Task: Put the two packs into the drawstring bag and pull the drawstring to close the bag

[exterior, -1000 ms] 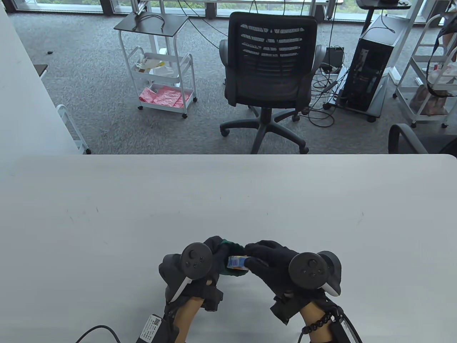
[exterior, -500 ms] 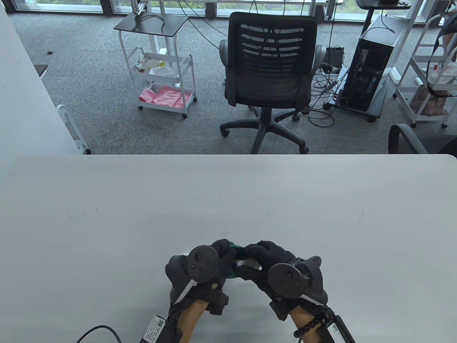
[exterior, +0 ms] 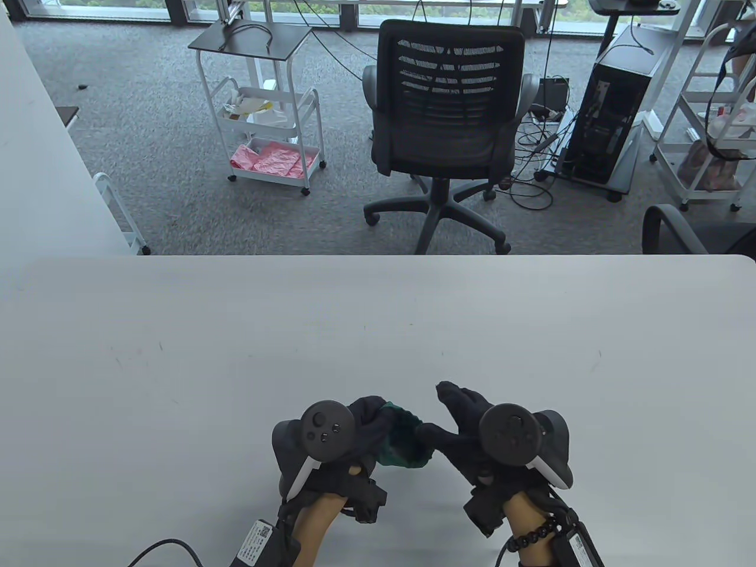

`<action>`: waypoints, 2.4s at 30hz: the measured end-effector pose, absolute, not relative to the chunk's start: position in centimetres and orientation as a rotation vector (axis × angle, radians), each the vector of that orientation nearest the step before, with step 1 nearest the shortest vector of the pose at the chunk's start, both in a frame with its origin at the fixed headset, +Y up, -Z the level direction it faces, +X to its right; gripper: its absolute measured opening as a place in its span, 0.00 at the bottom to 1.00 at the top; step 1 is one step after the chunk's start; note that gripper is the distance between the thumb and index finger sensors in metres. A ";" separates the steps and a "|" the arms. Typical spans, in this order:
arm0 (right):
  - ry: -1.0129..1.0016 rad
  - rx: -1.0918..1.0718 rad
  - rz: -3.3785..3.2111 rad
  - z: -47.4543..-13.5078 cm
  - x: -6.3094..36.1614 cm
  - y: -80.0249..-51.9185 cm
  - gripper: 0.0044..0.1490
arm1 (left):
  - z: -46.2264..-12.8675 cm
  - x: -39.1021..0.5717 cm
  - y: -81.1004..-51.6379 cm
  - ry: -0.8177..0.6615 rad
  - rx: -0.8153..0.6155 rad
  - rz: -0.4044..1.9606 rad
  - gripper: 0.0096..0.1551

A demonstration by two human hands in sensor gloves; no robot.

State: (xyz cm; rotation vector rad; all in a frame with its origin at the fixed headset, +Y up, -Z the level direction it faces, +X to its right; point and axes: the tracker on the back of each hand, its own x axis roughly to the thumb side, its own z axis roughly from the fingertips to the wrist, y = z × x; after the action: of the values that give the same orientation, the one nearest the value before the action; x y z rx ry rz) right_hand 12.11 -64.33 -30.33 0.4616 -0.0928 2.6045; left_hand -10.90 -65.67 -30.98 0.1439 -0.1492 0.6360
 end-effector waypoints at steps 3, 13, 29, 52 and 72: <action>-0.002 0.459 2.653 -30.5 11.1 -65.0 0.50 | -30.8 -10.5 -65.5 -0.181 0.147 0.631 0.24; -0.069 0.328 2.645 -31.6 13.4 -65.8 0.25 | -30.4 -8.2 -65.0 -0.389 0.229 0.250 0.24; -0.106 0.162 2.530 -31.5 15.9 -65.2 0.25 | -30.3 -10.0 -64.6 -0.199 0.126 0.404 0.30; -0.226 -0.005 2.503 -31.5 17.9 -64.8 0.25 | -33.3 -12.8 -74.8 0.247 -0.298 -0.022 0.52; -0.233 -0.010 2.496 -31.4 18.0 -64.9 0.25 | -33.4 -12.0 -76.5 0.215 -0.300 -0.149 0.44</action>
State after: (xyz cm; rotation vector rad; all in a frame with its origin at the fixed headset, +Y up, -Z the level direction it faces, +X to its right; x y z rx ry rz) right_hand 17.97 -64.94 -31.42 -0.0095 -0.2333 2.4960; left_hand -12.03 -76.53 -33.43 -0.2998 0.2149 -0.1489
